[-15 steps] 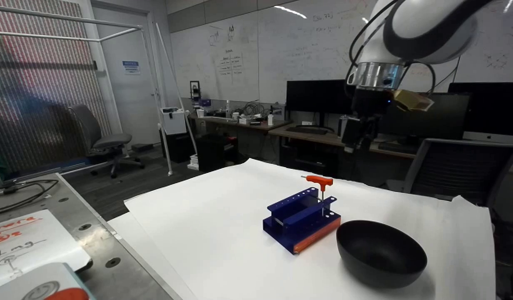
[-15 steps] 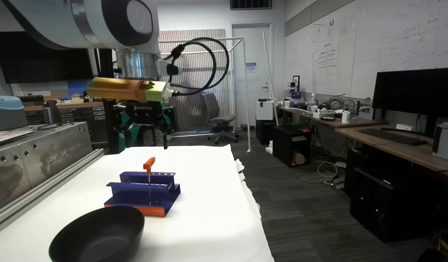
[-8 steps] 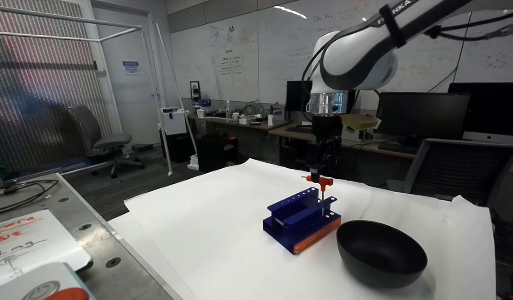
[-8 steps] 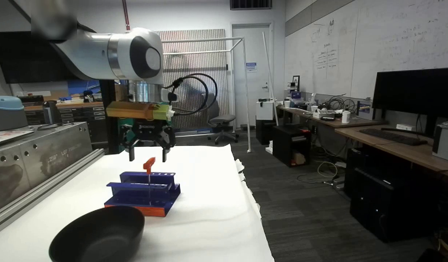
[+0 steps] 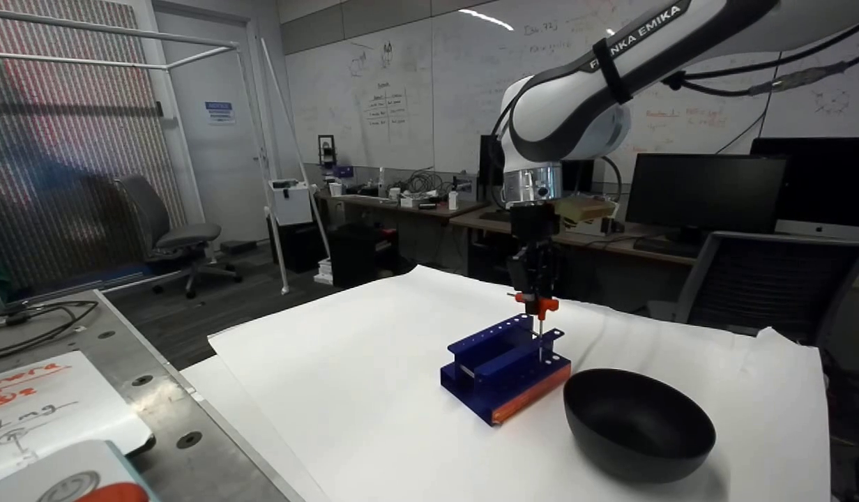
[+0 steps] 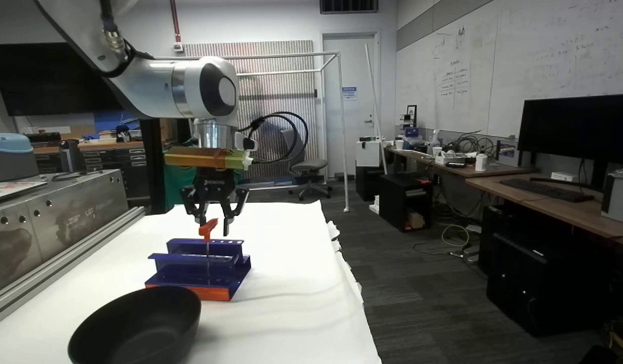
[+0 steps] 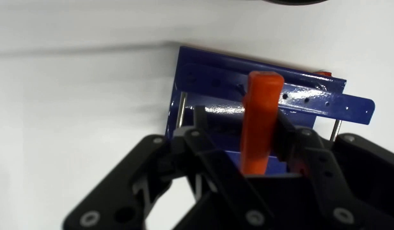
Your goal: Put the orange object in the bowl
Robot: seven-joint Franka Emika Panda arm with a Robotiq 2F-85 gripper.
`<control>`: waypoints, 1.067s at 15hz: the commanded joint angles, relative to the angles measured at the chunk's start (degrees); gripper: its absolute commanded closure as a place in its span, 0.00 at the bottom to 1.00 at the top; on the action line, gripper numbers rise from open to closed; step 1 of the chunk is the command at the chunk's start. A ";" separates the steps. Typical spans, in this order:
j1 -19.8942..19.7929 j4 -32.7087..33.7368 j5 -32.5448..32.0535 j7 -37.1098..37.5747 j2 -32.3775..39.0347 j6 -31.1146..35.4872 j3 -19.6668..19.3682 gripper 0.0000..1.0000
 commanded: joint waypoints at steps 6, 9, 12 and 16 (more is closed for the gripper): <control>0.07 1.13 -1.23 1.08 -3.10 -3.12 0.32 0.87; 0.19 0.52 0.23 3.11 -7.79 -3.28 0.54 0.87; -0.19 1.64 2.63 4.44 -11.60 -5.72 0.72 0.87; -0.58 6.09 3.67 11.51 -10.47 -17.46 -0.45 0.88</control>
